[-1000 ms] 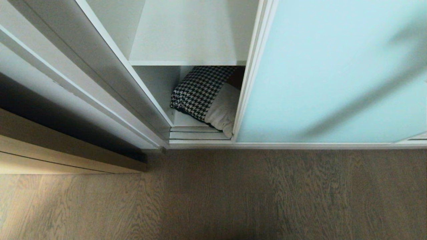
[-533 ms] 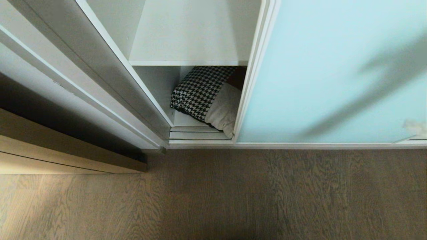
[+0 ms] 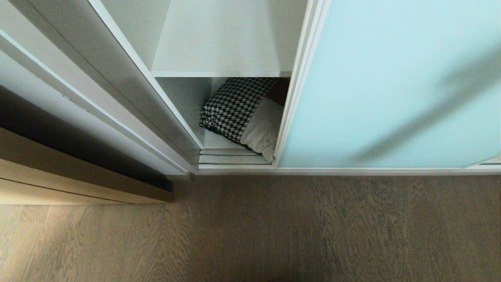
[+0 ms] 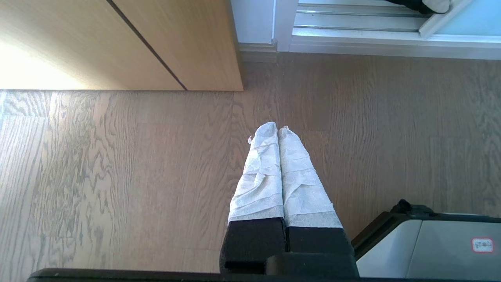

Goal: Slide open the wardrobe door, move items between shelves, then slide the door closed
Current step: Close the door

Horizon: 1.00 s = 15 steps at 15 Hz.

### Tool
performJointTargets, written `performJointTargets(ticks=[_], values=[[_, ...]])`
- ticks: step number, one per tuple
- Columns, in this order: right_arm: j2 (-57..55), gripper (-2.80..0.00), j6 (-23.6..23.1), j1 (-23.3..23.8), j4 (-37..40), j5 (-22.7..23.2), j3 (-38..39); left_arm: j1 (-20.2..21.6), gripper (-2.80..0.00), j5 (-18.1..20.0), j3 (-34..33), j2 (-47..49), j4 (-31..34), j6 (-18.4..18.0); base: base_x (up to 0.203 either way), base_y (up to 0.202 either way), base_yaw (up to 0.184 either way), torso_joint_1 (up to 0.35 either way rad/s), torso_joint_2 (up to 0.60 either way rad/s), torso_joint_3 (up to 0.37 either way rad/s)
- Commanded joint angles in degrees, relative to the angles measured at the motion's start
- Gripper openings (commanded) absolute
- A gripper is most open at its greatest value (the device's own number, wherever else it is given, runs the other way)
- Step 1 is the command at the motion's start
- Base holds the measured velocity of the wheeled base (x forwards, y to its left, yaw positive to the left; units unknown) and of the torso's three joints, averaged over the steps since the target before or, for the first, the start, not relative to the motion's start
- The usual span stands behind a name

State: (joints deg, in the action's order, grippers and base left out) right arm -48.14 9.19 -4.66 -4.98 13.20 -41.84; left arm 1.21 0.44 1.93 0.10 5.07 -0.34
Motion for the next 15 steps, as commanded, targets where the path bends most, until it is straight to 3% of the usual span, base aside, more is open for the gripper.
performJointTargets(ticks=[1,5,7,10,15], values=[[-0.94,-2.8,-0.38,-1.77,-0.11,2.12,-1.18,0.02,-2.8,0.0,0.01,0.08,0.03,-0.01,0.0,0.0,0.0,0.0,0.0,0.0],[-6.42,-2.8,-0.09,-2.46,0.07,-0.1,-7.86,0.02,-2.8,0.0,0.01,0.08,0.03,-0.01,0.0,0.0,0.0,0.0,0.0,0.0],[-7.33,-2.8,-2.03,-6.88,1.13,0.44,-10.33,0.02,-2.8,0.0,0.01,0.08,0.03,-0.01,0.0,0.0,0.0,0.0,0.0,0.0],[-11.59,-2.8,-4.6,-8.32,0.7,-1.53,-13.55,0.02,-2.8,0.0,0.01,0.08,0.03,-0.01,0.0,0.0,0.0,0.0,0.0,0.0],[5.69,-2.8,-4.48,-3.46,1.76,-4.69,-6.6,0.02,-2.8,0.0,0.01,0.08,0.03,-0.01,0.0,0.0,0.0,0.0,0.0,0.0]])
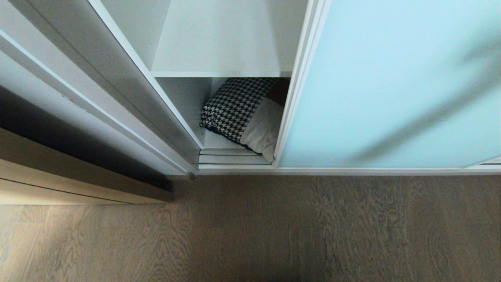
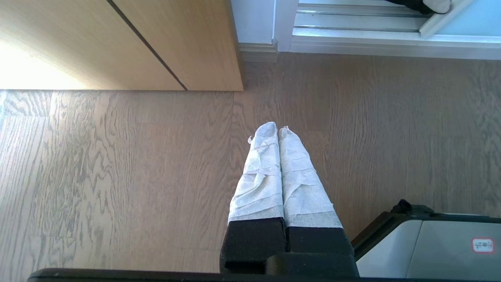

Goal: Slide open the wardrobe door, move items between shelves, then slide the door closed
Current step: Close the door

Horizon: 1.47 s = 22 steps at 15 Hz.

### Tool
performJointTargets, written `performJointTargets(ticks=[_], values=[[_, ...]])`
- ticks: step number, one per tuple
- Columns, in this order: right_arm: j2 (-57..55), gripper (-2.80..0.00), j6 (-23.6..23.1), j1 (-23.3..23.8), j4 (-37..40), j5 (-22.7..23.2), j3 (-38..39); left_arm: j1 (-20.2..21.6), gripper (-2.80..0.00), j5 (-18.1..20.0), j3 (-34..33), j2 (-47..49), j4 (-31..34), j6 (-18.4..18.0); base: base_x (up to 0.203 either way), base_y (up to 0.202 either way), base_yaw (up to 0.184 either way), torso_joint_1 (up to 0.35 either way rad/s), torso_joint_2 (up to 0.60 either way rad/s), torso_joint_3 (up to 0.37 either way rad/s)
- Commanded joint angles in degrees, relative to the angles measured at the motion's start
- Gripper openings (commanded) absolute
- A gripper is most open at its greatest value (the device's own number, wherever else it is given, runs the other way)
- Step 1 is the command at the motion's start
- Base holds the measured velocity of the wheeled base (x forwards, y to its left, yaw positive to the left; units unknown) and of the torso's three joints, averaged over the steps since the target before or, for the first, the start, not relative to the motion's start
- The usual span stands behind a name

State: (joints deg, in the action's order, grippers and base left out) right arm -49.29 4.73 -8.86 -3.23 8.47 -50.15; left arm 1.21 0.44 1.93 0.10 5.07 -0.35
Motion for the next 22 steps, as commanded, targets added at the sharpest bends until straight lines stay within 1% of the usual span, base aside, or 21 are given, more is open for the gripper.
performJointTargets(ticks=[1,4,6,8,10,11,12,13,15,16,18,19,22], values=[[12.08,-2.8,-0.1,1.41,0.98,-0.14,4.39,0.02,-2.8,0.0,0.01,0.08,0.03,0.0,0.0,0.0,0.0,0.0,0.0,0.0],[26.35,-2.8,-0.14,3.11,7.6,-1.19,12.65,0.02,-2.8,0.0,0.01,0.08,0.03,0.0,0.0,0.0,0.0,0.0,0.0,0.0],[34.71,-2.8,0.05,5.52,12.78,-2.04,17.07,0.02,-2.8,0.0,0.01,0.08,0.03,0.0,0.0,0.0,0.0,0.0,0.0,0.0],[41.94,-2.8,0.91,7.83,16.05,-4.45,20.89,0.02,-2.8,0.0,0.01,0.08,0.03,0.0,0.0,0.0,0.0,0.0,0.0,0.0],[47.89,-2.8,1.07,8.49,18.2,-6.54,26.37,0.02,-2.8,0.0,0.01,0.08,0.03,0.04,0.0,0.0,0.0,0.0,0.0,0.0],[49.1,-2.8,1.3,8.62,18.09,-7.15,30.33,0.02,-2.8,0.0,0.01,0.08,-0.04,0.06,0.0,0.0,0.0,0.0,0.0,0.0],[49.22,-2.8,1.5,8.68,16.37,-7.75,33.83,0.02,-2.8,0.0,0.01,0.08,0.03,0.0,0.0,0.0,0.0,0.0,0.0,0.0],[49.31,-2.8,1.52,8.72,12.71,-8.52,38.25,0.02,-2.8,0.0,0.01,0.08,0.03,0.0,0.0,0.0,0.0,0.0,0.0,0.0],[49.4,-2.8,0.46,8.75,2.5,-9.55,47.7,0.02,-2.8,0.0,0.01,0.08,0.03,0.0,0.0,0.0,0.0,0.0,0.0,0.0],[49.43,-2.8,-0.75,8.76,0.04,-9.94,50.1,0.02,-2.8,0.0,0.01,0.08,0.03,0.0,0.0,0.0,0.0,0.0,0.0,0.0],[49.37,-2.8,-2.21,8.77,3.53,-10.39,49.88,0.02,-2.8,0.0,0.01,0.08,0.03,0.0,0.0,0.0,0.0,0.0,0.0,0.0],[49.29,-2.8,-2.79,8.77,3.67,-10.48,49.8,0.02,-2.8,0.0,0.01,0.08,0.03,0.09,0.0,0.0,0.0,0.0,0.0,0.0],[49.36,-2.8,-2.09,8.77,2.76,-10.32,50.15,0.02,-2.8,0.0,0.01,0.08,0.03,0.07,0.0,0.0,0.0,0.0,0.0,0.0]])
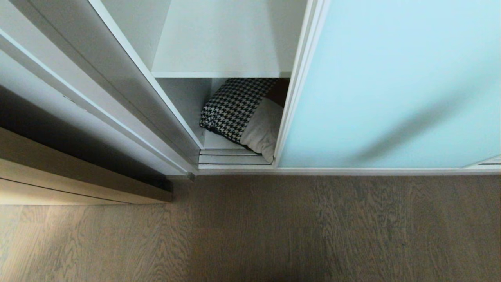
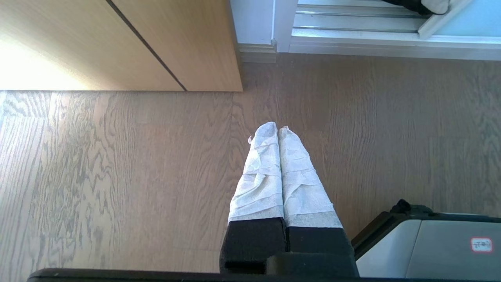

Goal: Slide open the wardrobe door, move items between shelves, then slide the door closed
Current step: Close the door

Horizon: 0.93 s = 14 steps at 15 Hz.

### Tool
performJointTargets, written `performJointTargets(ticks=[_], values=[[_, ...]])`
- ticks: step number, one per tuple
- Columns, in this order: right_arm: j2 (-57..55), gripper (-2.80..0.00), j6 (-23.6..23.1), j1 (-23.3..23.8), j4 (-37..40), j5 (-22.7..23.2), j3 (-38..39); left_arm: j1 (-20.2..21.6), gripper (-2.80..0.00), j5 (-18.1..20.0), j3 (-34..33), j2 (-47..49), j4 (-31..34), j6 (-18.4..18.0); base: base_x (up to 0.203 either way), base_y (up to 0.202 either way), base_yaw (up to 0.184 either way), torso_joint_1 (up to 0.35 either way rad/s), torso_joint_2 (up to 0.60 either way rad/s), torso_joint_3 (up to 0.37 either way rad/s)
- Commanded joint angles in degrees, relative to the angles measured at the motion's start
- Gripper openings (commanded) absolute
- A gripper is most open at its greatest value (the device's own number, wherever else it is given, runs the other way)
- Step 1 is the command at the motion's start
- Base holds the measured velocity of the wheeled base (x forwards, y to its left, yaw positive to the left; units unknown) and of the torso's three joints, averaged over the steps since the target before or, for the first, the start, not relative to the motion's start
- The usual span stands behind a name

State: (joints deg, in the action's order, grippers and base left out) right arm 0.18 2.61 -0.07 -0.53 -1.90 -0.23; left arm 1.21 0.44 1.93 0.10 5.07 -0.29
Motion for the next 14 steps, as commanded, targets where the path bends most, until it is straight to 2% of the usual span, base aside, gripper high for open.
performJointTargets(ticks=[1,10,12,14], values=[[-0.09,-2.8,0.03,-0.01,-0.08,0.06,0.23,0.02,-2.8,0.0,0.01,0.08,0.03,0.03,0.0,0.0,0.0,0.0,0.0,0.0],[-0.09,-2.8,0.03,-0.01,-0.08,0.06,0.23,0.02,-2.8,0.0,0.01,0.08,0.03,-0.85,0.0,0.0,0.0,0.0,0.0,0.0],[-0.09,-2.8,0.03,-0.01,-0.08,0.06,0.23,0.02,-2.8,-0.57,0.02,0.08,0.0,1.21,0.0,0.0,0.0,0.0,0.0,0.0],[-0.09,-2.8,0.03,-0.01,-0.08,0.06,0.23,0.02,-2.8,-0.86,-0.17,0.08,-1.1,1.61,0.0,0.0,0.0,0.0,0.0,0.0]])
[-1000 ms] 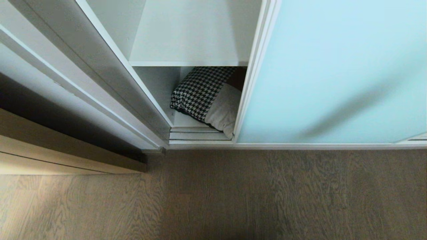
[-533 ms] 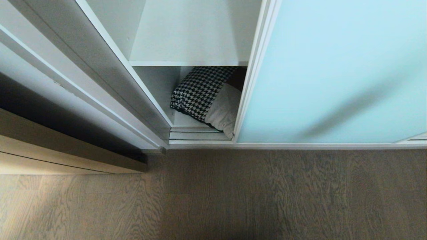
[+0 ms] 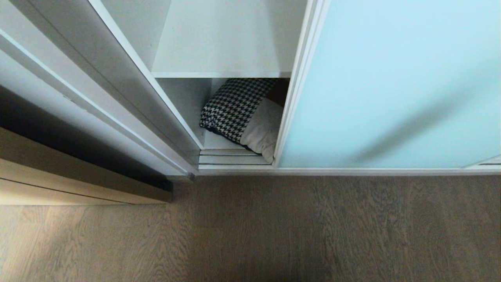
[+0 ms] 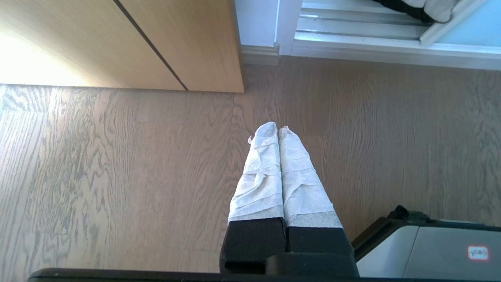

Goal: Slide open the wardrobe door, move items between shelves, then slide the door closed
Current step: Close the door

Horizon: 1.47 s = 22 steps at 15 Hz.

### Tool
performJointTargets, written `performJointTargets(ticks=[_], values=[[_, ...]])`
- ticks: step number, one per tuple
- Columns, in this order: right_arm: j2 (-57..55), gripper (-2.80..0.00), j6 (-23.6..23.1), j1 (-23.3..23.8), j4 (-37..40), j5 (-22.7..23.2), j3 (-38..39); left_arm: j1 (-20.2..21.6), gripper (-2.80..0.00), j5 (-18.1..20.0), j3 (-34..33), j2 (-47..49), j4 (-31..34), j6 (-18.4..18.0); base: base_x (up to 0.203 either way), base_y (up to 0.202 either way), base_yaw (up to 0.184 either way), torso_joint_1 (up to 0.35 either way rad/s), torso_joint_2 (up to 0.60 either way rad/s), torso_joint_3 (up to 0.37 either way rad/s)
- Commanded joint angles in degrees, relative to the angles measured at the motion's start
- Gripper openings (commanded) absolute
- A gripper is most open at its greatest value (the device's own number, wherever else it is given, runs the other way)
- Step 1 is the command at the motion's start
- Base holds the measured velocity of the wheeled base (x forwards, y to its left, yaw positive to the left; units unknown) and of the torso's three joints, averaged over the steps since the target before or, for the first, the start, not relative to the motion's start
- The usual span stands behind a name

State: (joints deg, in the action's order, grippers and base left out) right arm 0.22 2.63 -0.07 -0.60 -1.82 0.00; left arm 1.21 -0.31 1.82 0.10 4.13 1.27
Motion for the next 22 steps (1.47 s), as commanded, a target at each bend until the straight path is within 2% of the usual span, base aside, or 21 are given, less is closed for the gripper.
performJointTargets(ticks=[1,2,4,7,10,13,16,18,22], values=[[-0.13,-2.8,0.0,-0.01,-0.02,-0.03,0.0,0.02,-2.8,-0.07,0.1,0.08,-0.29,0.05,0.0,0.0,0.0,0.0,0.0,0.0],[-0.13,-2.8,0.0,-0.01,-0.02,-0.03,0.0,0.02,-2.8,-0.25,1.86,0.08,-0.45,0.07,0.0,0.0,0.0,0.0,0.0,0.0],[-0.13,-2.8,0.0,-0.01,-0.02,-0.03,0.0,0.02,-2.8,0.42,10.39,0.83,0.91,0.04,0.0,0.0,0.0,0.0,0.0,0.0],[-0.13,-2.8,0.0,-0.01,-0.02,-0.12,0.0,0.02,-2.8,4.71,31.49,9.94,5.32,0.28,0.0,0.0,0.0,0.0,0.0,0.0],[-0.13,-2.8,0.0,-0.01,-0.02,-0.03,0.0,0.02,-2.8,14.31,51.72,26.41,8.21,1.59,0.0,0.0,0.0,0.0,0.0,0.0],[-0.13,-2.8,0.0,-0.01,-0.02,-0.03,0.0,0.01,-2.8,27.04,67.43,40.33,9.11,7.0,0.0,0.0,0.0,0.0,0.0,0.0],[-0.13,-2.8,0.0,-0.01,-0.02,-0.03,0.0,-0.01,-2.8,43.7,78.14,49.91,9.25,13.16,0.0,0.0,0.0,0.0,0.0,0.0],[-0.13,-2.8,0.0,-0.01,-0.02,-0.03,0.0,-0.06,-2.8,50.79,81.61,52.46,8.92,14.43,0.0,0.0,0.0,0.0,0.0,0.0],[-0.13,-2.8,0.0,-0.01,-0.02,-0.03,0.0,-0.15,-2.8,55.1,83.72,55.5,9.13,14.99,0.0,0.0,0.0,0.0,0.0,0.0]])
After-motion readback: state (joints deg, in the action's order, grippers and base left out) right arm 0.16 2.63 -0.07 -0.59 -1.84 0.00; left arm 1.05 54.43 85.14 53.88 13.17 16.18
